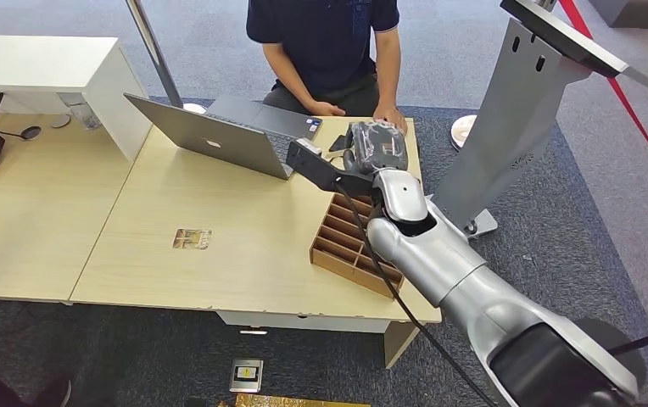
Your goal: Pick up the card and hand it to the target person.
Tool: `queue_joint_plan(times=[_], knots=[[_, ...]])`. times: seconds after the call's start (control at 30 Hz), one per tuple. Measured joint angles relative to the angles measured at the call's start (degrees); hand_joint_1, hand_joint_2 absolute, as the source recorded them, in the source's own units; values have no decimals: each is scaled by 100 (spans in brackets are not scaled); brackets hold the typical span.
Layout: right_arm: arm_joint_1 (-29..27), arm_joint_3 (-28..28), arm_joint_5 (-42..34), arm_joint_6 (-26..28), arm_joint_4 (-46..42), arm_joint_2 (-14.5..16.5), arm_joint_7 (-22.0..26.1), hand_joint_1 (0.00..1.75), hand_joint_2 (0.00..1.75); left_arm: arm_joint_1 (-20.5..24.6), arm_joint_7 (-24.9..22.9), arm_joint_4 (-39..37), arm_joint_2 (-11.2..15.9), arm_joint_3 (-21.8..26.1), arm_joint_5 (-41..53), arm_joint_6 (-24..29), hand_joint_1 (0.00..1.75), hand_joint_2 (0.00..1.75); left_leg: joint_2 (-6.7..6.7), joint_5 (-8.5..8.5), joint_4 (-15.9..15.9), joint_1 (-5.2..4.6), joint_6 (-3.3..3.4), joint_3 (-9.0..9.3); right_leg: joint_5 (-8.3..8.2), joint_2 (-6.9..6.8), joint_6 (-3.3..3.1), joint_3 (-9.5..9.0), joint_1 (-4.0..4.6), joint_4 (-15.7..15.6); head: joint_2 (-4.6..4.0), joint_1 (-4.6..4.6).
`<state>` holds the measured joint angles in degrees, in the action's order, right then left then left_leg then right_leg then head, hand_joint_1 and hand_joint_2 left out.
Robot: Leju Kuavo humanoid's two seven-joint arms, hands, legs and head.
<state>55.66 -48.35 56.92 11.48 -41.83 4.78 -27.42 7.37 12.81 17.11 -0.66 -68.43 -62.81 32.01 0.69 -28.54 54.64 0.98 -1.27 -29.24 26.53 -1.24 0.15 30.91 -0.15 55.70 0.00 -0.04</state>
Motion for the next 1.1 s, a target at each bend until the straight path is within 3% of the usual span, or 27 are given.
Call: queue_joint_plan(times=[0.17,0.33,0.87,1.03,1.1], knots=[[-60,163,-90,-34,-645,-86,-19,139,175,-12,22,0,1,7,-10,11,0,0,0,0,0,0,0,0,0,0,0,2,0,0,0,1],[-99,271,-155,-104,-848,-149,19,152,175,-14,36,0,1,35,-18,25,0,0,0,0,0,0,0,-1,0,0,0,2,0,0,0,1],[-144,415,-425,-69,-287,-196,243,149,175,-5,50,0,2,115,51,76,0,0,-1,0,0,0,0,-7,0,0,0,4,0,0,0,0],[-98,445,-579,94,-42,-124,355,142,175,31,49,0,2,125,106,75,0,0,-1,0,0,0,0,-9,0,0,0,5,0,0,0,0],[-77,473,-627,201,47,-89,403,131,175,42,49,0,2,127,123,75,0,0,-1,0,0,0,0,-9,0,0,0,5,0,0,0,0]])
